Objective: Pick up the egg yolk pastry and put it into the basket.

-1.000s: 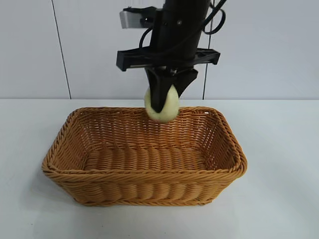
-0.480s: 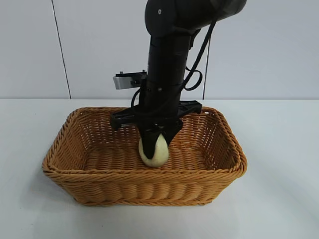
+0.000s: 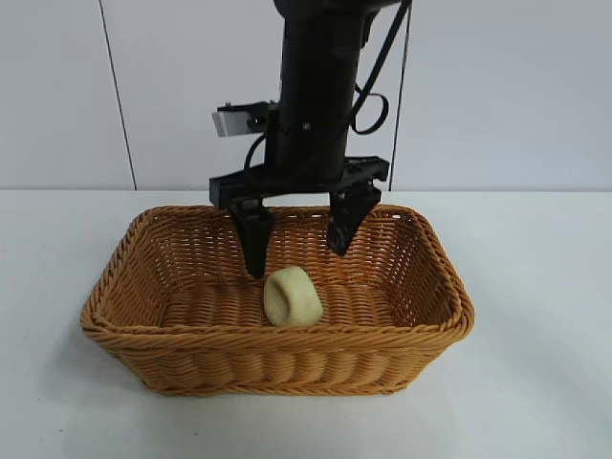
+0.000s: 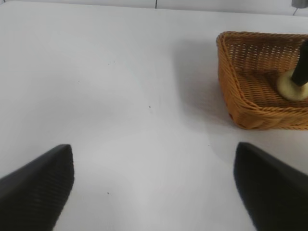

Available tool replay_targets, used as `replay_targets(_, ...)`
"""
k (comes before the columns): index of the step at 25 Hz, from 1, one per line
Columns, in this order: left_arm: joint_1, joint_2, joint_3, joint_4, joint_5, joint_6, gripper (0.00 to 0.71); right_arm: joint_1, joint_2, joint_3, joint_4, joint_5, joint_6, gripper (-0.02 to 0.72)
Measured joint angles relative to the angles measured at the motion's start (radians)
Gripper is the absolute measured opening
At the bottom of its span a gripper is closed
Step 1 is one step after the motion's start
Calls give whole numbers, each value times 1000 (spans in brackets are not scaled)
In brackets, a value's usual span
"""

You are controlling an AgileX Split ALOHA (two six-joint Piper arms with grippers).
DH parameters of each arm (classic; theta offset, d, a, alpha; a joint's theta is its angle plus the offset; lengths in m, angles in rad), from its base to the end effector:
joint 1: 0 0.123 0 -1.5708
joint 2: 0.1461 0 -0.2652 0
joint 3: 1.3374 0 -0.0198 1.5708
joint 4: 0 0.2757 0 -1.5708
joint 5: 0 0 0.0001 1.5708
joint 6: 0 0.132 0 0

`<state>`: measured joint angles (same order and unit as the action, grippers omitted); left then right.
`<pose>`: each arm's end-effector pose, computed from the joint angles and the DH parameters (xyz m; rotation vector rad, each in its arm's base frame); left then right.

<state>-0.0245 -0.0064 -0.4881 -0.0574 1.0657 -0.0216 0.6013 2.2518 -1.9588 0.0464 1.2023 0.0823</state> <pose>0.0734 -0.0084 0.2666 0.0056 2.0547 -0.0975 0.4012 0.2822 0.1355 -0.7506 2.9043 0.1451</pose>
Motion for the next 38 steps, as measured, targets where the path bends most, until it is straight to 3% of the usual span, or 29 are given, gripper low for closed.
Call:
replay_targets(5,0,0,0,0,0,0,694,0,-5,-139,-58,3,34,621)
replay_targets(11,0,0,0,0,0,0,694,-44,-12,-167,-111,5,56,621)
replay_targets(27,0,0,0,0,0,0,694,-475,-12,-167,-125,5,59,622)
replay_targets(32,0,0,0,0,0,0,694,-548,-12,-167,-128,5,59,622)
replay_targets(38,0,0,0,0,0,0,694,-564,-12,-163,-109,5,45,622)
